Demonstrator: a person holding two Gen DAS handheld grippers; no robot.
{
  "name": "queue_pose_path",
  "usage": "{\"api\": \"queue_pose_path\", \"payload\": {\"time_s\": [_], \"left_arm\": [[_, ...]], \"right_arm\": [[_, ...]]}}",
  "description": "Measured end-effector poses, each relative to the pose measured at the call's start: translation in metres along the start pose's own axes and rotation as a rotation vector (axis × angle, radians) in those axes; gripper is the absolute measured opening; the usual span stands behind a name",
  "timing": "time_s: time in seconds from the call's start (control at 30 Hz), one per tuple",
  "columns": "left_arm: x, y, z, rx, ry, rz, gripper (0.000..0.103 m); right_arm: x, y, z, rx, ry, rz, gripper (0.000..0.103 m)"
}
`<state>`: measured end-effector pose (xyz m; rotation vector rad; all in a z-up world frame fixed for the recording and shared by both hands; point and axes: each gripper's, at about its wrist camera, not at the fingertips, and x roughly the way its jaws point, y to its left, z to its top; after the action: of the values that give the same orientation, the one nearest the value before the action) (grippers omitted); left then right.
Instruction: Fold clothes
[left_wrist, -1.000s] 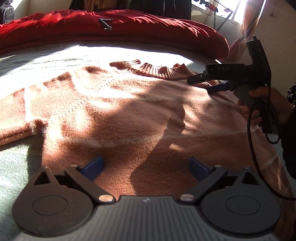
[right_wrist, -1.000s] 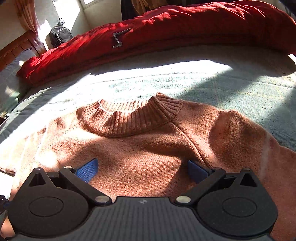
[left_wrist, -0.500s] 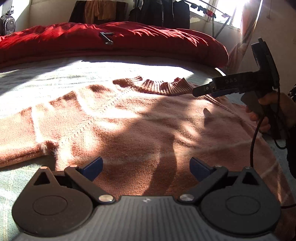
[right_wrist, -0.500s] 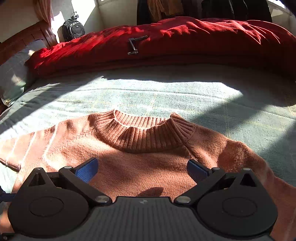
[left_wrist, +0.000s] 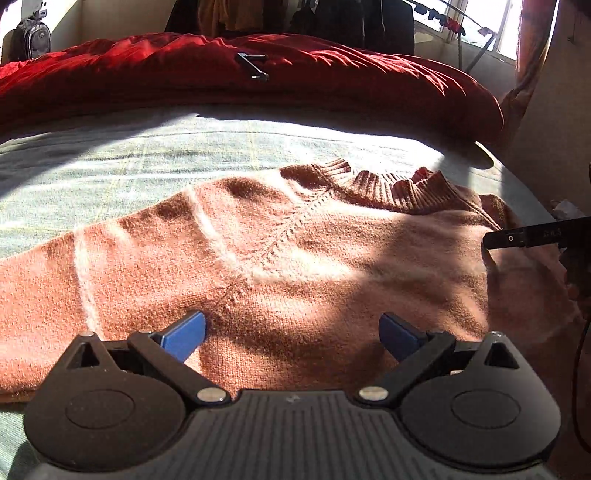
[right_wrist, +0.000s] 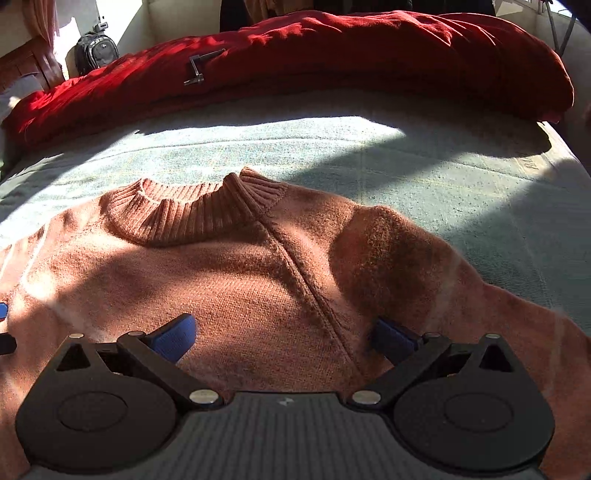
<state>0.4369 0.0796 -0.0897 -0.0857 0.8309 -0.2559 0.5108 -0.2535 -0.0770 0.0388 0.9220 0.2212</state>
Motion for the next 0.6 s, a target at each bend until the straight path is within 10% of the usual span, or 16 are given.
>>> {"api": "queue_pose_path", "payload": {"time_s": [0.6], "left_arm": [[-0.016,-0.008,-0.016,0.024,0.008,0.012,0.100]], "right_arm": [[-0.001,-0.011,0.022,0.044,-0.055,-0.026,0.103]]}}
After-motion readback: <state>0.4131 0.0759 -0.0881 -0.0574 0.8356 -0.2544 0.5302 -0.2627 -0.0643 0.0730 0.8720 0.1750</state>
